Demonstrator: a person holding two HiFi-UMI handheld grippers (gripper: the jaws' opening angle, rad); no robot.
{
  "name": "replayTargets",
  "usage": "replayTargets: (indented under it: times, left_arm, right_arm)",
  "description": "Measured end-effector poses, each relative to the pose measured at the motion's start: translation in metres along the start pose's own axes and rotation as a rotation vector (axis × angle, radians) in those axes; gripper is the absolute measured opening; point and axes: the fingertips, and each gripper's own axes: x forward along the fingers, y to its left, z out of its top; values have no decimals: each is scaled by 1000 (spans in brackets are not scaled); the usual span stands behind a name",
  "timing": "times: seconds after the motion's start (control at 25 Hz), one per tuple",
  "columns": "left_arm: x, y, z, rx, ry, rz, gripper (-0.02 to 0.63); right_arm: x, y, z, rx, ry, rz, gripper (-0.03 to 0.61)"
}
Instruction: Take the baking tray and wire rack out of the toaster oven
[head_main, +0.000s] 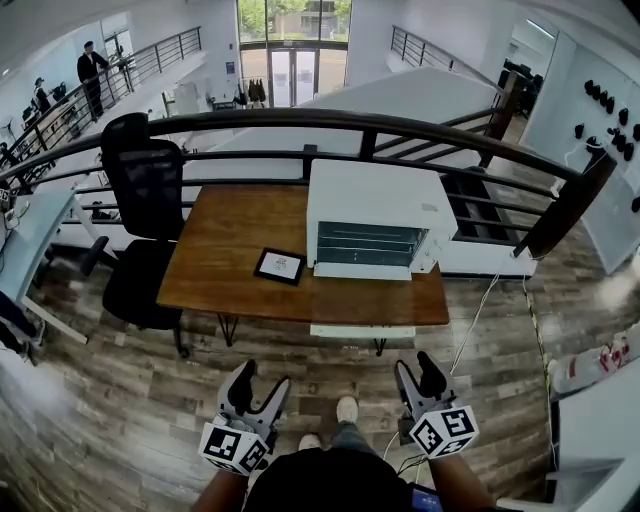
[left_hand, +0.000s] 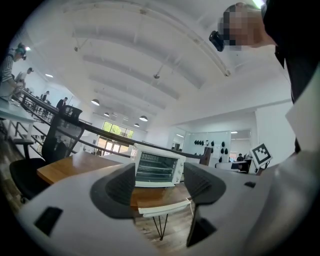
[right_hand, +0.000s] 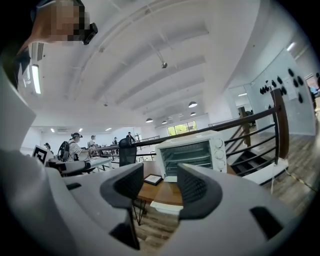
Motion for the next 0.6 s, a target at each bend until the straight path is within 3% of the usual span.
replayTargets:
  times: [0.32, 0.6]
  left_arm:
    - [59, 16, -18, -21, 62, -5, 295]
    - [130, 28, -5, -23, 51, 4, 294]
  right_arm:
    - [73, -23, -11, 53, 56, 48, 198]
    - [145, -64, 11, 103, 57, 75, 176]
